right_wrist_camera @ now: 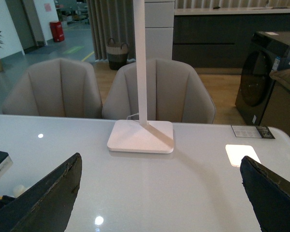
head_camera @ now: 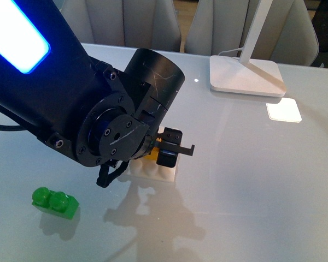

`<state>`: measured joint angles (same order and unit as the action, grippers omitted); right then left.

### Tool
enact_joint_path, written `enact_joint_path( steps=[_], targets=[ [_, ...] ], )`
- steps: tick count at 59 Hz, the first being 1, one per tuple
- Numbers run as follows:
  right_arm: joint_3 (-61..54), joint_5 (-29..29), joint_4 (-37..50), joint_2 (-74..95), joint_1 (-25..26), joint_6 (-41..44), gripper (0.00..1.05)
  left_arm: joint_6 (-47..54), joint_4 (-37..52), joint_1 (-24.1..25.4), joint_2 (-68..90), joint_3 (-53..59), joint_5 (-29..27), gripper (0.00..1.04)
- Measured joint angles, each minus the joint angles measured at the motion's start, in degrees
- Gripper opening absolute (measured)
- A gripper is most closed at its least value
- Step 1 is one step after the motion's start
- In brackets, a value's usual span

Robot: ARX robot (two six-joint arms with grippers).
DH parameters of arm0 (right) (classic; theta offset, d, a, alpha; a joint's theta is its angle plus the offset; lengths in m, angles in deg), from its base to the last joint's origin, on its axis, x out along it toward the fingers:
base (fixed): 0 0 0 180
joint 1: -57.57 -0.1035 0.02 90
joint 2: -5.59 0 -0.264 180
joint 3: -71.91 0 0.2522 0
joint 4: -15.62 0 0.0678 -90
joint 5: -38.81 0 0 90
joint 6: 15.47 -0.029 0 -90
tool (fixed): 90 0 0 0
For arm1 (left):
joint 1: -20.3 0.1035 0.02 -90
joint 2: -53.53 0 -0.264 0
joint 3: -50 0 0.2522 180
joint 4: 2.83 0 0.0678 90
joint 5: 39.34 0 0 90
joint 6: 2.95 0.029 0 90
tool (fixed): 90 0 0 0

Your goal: Insert yellow block into base center

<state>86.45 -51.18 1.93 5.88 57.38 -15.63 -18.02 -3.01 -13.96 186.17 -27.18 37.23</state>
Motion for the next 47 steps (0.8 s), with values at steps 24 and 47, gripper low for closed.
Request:
enact_joint_path(
  steps=[24,47],
  targets=[
    [0.0,0.0,0.0,0.0,0.0,0.0,0.96,-0.04,0.28,-0.35,0.79,-0.83,-0.31,0.62],
    [0.0,0.0,0.0,0.0,0.0,0.0,0.96,-0.2,-0.83,-0.22,1.62,-2.25,-1.6,0.62]
  ],
)
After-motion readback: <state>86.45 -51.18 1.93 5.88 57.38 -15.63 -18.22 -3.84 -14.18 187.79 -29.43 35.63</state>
